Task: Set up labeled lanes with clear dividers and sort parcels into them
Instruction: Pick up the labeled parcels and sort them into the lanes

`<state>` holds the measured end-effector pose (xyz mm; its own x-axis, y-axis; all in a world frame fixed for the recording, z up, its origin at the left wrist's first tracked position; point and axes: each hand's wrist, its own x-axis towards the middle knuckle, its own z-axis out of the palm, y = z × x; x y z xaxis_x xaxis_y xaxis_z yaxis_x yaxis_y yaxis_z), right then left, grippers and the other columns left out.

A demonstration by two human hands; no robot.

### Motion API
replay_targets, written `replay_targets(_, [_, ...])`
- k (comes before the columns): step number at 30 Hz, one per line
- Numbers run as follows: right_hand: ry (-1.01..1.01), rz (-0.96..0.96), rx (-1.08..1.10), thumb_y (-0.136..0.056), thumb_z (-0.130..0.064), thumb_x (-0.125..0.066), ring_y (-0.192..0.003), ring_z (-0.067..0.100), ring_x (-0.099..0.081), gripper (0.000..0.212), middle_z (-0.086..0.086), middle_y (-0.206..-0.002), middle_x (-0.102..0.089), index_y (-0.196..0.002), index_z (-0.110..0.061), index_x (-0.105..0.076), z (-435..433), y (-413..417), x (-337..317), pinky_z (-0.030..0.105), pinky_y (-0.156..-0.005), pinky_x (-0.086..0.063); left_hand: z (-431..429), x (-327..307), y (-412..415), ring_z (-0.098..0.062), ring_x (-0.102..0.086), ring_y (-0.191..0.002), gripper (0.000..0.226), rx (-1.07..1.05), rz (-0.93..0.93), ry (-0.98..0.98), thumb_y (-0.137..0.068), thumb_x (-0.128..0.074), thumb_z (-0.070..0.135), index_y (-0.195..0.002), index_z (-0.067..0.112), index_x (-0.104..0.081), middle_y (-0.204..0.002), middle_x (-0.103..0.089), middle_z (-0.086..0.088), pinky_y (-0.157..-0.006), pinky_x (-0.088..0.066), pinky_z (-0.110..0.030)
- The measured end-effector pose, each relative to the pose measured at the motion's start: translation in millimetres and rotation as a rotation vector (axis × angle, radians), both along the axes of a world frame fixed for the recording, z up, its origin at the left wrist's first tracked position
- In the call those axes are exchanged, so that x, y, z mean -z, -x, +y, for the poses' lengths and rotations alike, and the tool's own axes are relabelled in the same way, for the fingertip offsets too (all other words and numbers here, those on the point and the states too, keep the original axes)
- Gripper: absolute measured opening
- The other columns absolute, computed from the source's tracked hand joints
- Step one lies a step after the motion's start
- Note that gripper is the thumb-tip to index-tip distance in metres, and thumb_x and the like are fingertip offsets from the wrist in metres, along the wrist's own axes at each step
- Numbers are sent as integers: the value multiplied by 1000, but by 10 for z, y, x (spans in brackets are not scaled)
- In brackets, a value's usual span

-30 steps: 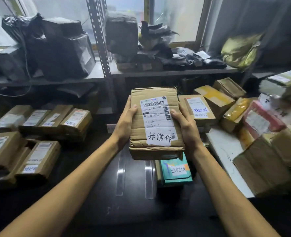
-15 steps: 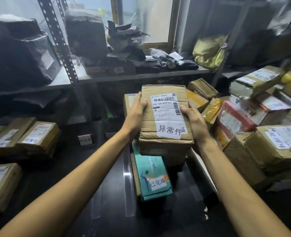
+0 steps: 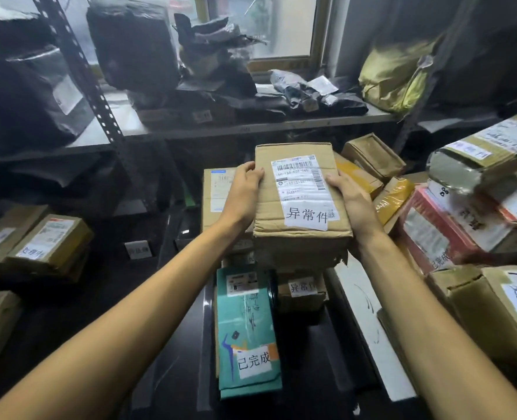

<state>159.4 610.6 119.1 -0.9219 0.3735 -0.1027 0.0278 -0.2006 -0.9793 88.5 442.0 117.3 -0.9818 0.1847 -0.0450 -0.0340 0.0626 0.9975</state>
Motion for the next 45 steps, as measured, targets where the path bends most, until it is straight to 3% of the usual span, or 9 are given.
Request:
replay_targets(11, [55,-105,-29,-97,-25,-60,-84,15,-73,22,3,-99,-78,-113,-16,-72,544,636,228,21,-60,-57,503,111,455,-18,-64,-111,42,-135,-96,108,-100,-50,32,-137,13,-54,-125,-65,-3,-99,-51,-39])
replay_targets(17, [6,-127,-87,-98,-27,-58,-105,28,-71,16,7,-110,-75,-106,-21,-71,550,830,282,47,-96,-53,500,232,552,-21,-61,-117,43,-160,-130,128,-101,-47,35,-137,12,-55,-131,-63,-6,-103,-49,-42])
replay_targets(22, [-11,-126,-94,-99,-27,-57,-107,30,-71,17,9,-112,-75,-107,-20,-70,494,942,281,49,-96,-53,458,205,616,-17,-67,-104,31,-212,-157,44,-102,-43,31,-114,20,-69,-112,-71,0,-91,-53,-35])
replay_targets(26, [-42,-107,-111,-99,-28,-57,-103,24,-72,22,3,-111,-76,-118,-21,-68,490,970,315,43,-89,-57,423,189,630,-18,-63,-86,34,-150,-190,-15,-95,-39,17,-115,7,-66,-96,-70,-1,-70,-49,-29])
replay_targets(30, [-211,-47,-103,-96,-21,-62,-96,5,-71,12,-9,-107,-71,-102,-32,-64,528,1014,288,26,-81,-60,405,200,621,-21,-56,-125,44,-144,-142,102,-100,-39,20,-141,12,-49,-141,-55,-5,-106,-46,-41])
replay_targets(33, [-370,29,-38,-97,-12,-58,-98,-6,-62,33,-13,-112,-63,-130,-18,-61,560,1020,200,6,-75,-49,400,172,604,-16,-56,-122,45,-157,-78,137,-102,-42,20,-147,15,-42,-138,-56,0,-101,-48,-30])
replay_targets(36, [-516,73,-19,-97,-16,-56,-117,6,-58,36,-5,-128,-65,-132,-15,-63,548,962,61,20,-98,-47,391,92,590,-9,-51,-125,45,-158,7,149,-102,-44,18,-147,18,-41,-144,-51,0,-93,-42,-18])
replay_targets(39, [-551,154,-51,-98,-18,-55,-121,10,-59,31,-3,-127,-67,-126,-17,-68,413,912,-130,34,-108,-46,319,-36,538,-3,-46,-126,43,-148,139,170,-101,-45,15,-144,20,-47,-145,-50,3,-109,-40,-28])
replay_targets(45, [-551,316,-281,-99,-19,-55,-120,5,-59,28,-5,-124,-69,-122,-16,-71,-302,961,-435,23,-105,-45,-382,-277,342,-6,-54,-124,40,-312,262,203,-99,-44,15,-137,23,-55,-136,-57,7,-109,-44,-41])
